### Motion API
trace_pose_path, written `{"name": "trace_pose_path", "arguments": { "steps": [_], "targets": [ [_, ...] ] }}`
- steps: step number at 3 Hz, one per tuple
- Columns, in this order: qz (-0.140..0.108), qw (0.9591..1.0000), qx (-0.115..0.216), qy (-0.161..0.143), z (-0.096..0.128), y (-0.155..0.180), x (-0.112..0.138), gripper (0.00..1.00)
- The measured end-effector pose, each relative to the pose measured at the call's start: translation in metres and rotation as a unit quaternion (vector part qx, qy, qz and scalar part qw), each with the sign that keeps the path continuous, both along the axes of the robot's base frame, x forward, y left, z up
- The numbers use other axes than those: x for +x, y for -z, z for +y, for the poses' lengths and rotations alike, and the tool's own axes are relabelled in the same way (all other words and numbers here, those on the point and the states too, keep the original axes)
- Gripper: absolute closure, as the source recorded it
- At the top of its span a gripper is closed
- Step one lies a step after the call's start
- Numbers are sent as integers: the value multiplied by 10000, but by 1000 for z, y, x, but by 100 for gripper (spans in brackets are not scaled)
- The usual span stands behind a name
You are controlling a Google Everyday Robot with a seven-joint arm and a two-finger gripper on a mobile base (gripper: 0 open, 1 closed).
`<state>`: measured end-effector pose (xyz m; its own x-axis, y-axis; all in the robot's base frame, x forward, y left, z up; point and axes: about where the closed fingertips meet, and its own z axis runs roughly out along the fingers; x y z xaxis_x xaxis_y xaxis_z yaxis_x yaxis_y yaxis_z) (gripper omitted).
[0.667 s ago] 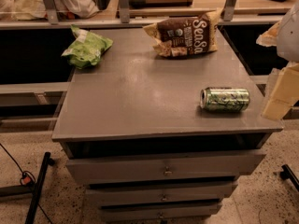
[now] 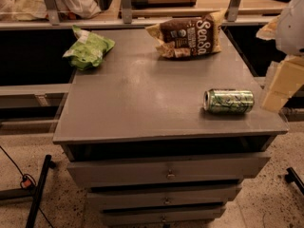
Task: Move brown chip bag near green can
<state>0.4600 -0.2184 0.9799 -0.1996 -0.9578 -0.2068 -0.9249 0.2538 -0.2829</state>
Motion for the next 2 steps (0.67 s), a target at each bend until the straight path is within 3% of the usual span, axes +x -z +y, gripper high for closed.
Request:
{"name": "trace_pose_path", "arguments": {
  "steps": [1,2],
  "targets": [
    [-146,9999,-25,-64,-7,1,47,0],
    [-500,9987,-67,-112,-17,-9,104,0]
  ]
}}
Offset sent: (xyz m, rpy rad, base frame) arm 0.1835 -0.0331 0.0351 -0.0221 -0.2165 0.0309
